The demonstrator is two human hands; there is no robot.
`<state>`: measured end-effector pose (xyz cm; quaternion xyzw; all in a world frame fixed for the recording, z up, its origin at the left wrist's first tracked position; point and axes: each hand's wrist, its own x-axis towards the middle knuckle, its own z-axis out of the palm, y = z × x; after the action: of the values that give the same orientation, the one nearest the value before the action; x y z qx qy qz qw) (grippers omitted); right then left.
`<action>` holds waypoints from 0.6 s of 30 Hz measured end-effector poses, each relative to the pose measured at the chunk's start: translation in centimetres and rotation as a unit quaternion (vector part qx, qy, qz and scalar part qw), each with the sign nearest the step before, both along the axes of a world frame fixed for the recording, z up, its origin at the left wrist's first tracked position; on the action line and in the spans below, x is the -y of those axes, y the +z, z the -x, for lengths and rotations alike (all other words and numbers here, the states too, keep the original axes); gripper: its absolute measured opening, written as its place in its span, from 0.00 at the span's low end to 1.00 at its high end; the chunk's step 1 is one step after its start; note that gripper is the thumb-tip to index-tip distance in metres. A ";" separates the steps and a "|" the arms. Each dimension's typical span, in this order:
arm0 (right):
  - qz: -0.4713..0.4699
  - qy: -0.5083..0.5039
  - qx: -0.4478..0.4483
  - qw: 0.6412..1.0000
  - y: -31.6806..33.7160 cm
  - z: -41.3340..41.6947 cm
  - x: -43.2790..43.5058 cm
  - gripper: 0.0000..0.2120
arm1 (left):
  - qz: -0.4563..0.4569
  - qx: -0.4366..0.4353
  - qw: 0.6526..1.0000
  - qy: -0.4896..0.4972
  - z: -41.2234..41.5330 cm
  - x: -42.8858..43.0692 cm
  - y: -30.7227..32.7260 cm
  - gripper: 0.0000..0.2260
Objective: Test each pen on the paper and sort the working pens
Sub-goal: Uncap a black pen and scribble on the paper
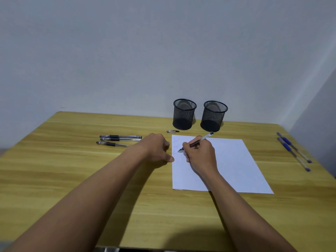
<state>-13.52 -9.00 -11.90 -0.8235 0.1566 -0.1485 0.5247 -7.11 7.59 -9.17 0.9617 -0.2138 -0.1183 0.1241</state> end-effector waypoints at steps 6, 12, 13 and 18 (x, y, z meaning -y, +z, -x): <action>0.011 0.012 -0.020 1.000 0.0 -0.1 0.1 0.09 | 0.001 -0.001 1.000 0.012 -0.2 0.1 -0.2 0.30; -0.124 -0.011 0.000 0.992 0.5 -0.5 0.5 0.08 | 0.013 -0.003 1.000 0.005 0.0 0.0 0.2 0.30; -0.144 -0.007 -0.002 0.990 0.7 -0.6 0.5 0.08 | 0.009 -0.003 1.000 0.005 0.0 0.0 0.3 0.30; -0.182 0.018 0.007 0.983 2.1 -1.1 1.0 0.07 | 0.044 -0.031 0.998 0.018 -0.6 -0.4 0.8 0.19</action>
<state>-12.47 -9.98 -9.82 -0.7159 0.1625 -0.1144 0.6693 -6.47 7.98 -8.33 0.9549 -0.1979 -0.1364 0.1745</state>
